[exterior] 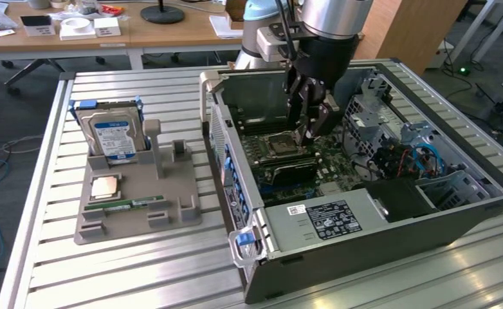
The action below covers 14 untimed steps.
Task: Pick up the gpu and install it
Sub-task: 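Press down on the gpu until it lock into place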
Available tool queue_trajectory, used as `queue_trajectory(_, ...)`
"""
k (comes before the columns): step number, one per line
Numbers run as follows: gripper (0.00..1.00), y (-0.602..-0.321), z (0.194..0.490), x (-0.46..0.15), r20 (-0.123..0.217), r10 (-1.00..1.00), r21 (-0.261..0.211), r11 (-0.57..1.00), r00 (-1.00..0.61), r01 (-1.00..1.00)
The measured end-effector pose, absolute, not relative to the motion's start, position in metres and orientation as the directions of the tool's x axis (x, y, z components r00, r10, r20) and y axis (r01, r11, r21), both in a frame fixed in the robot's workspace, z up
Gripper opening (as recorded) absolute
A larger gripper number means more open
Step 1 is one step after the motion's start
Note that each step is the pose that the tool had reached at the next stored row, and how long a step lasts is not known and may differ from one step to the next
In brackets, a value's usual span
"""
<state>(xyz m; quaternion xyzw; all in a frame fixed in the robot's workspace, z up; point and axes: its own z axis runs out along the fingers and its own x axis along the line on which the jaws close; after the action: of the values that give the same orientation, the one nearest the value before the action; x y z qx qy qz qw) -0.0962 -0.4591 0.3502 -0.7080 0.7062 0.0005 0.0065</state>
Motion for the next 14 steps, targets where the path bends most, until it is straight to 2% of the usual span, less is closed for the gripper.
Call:
queue_trajectory(2, 0.61, -0.4591, 0.3502, -0.0961, -0.01, -1.0, -0.009, -0.002, 0.003, -1.0)
queue_trajectory(4, 0.48, -0.4591, 0.3502, -0.0961, -0.01, -1.0, -0.009, -0.002, 0.003, -1.0)
queue_trajectory(5, 0.48, -0.4591, 0.3502, -0.0961, -0.01, -1.0, -0.009, -0.002, 0.003, -1.0)
queue_trajectory(7, 0.37, -0.4591, 0.3502, -0.0961, -0.01, -1.0, -0.009, -0.003, 0.003, -1.0)
queue_trajectory(9, 0.37, -0.4591, 0.3502, -0.0961, -0.01, -1.0, -0.009, -0.002, 0.003, -1.0)
queue_trajectory(11, 0.25, -0.4591, 0.3502, -0.0962, -0.01, -1.0, -0.009, -0.002, 0.003, -1.0)
queue_trajectory(12, 0.25, -0.4591, 0.3502, -0.0961, -0.01, -1.0, -0.009, -0.002, 0.003, -1.0)
queue_trajectory(14, 0.13, -0.4591, 0.3502, -0.0962, -0.01, -1.0, -0.009, -0.002, 0.003, -1.0)
